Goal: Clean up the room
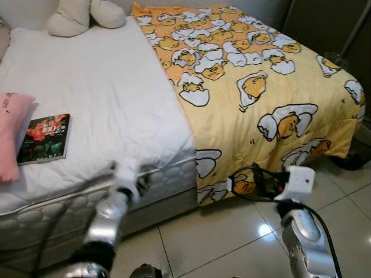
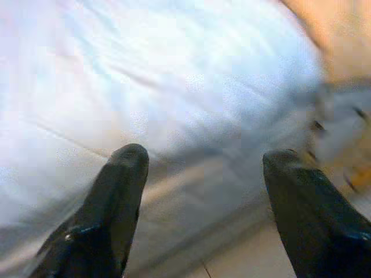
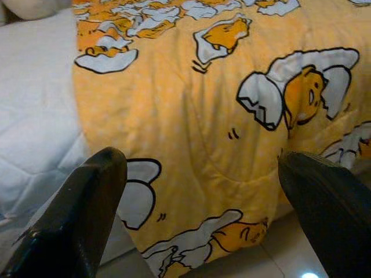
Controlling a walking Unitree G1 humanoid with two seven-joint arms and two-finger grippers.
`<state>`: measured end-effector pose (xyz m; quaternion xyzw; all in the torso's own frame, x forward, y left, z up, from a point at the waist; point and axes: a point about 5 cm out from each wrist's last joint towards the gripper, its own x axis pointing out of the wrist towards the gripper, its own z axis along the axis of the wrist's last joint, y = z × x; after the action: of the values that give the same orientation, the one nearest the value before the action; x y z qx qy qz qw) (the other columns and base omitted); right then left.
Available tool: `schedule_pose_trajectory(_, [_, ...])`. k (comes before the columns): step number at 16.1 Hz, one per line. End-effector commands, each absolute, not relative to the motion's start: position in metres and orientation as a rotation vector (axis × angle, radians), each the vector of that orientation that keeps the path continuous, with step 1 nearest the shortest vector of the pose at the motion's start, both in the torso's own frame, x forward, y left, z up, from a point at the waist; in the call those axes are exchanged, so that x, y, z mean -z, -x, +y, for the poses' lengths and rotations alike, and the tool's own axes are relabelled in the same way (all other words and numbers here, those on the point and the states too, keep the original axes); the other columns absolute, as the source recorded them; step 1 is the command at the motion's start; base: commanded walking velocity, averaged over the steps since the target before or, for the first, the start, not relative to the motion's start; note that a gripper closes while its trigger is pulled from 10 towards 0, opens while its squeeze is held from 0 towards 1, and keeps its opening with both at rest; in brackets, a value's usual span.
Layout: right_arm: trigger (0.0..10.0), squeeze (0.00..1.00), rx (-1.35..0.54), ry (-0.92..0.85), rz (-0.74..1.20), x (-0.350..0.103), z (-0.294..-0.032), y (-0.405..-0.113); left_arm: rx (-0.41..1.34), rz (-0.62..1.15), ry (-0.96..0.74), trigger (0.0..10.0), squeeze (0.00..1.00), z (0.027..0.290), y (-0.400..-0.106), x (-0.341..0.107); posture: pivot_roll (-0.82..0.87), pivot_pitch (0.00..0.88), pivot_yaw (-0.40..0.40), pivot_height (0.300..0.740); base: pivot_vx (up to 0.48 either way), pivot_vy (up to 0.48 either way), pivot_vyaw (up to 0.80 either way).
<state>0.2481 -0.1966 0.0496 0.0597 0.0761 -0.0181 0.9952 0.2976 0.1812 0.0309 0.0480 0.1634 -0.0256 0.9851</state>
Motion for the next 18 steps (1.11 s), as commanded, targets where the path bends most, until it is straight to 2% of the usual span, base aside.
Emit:
schedule_pose_trajectory(1, [10.0, 0.00, 0.076, -0.120, 0.133, -0.050, -0.201, -0.248, 0.067, 0.214, -0.037, 10.0, 0.53, 0.177, -0.303, -0.051, -0.01, 0.000, 0.046, 0.740, 0.000, 0.000, 0.00])
schedule_pose_trajectory(2, [10.0, 0.00, 0.079, -0.132, 0.120, -0.051, -0.201, -0.246, 0.113, 0.131, -0.085, 10.0, 0.00, 0.170, -0.302, -0.069, -0.01, 0.000, 0.050, 0.740, 0.000, 0.000, 0.00])
schedule_pose_trajectory(3, [10.0, 0.00, 0.076, -0.142, 0.113, -0.051, -0.201, -0.246, 0.120, 0.118, -0.106, 10.0, 0.00, 0.168, -0.302, -0.072, -0.01, 0.000, 0.050, 0.740, 0.000, 0.000, 0.00])
schedule_pose_trajectory(6, [10.0, 0.00, 0.065, -0.111, 0.083, -0.057, -0.194, -0.255, 0.046, 0.073, -0.066, 10.0, 0.00, 0.155, -0.312, -0.082, -0.01, 0.000, 0.055, 0.740, 0.000, -0.480, 0.59])
schedule_pose_trajectory(10, [10.0, 0.00, 0.044, -0.109, 0.049, -0.065, -0.196, -0.261, 0.007, 0.080, -0.070, 10.0, 0.00, 0.158, -0.310, -0.085, 0.01, 0.000, 0.034, 0.740, 0.000, -0.478, 0.58])
schedule_pose_trajectory(12, [10.0, 0.00, 0.045, -0.114, 0.061, -0.062, -0.198, -0.262, 0.068, 0.091, -0.034, 10.0, 0.00, 0.146, -0.313, -0.082, 0.01, 0.000, 0.028, 0.740, 0.000, 0.000, 0.55])
schedule_pose_trajectory(18, [10.0, 0.00, 0.042, -0.081, 0.057, -0.061, -0.202, -0.257, 0.088, 0.082, -0.034, 10.0, 0.00, 0.145, -0.315, -0.083, 0.00, 0.000, 0.021, 0.740, 0.000, 0.000, 0.53])
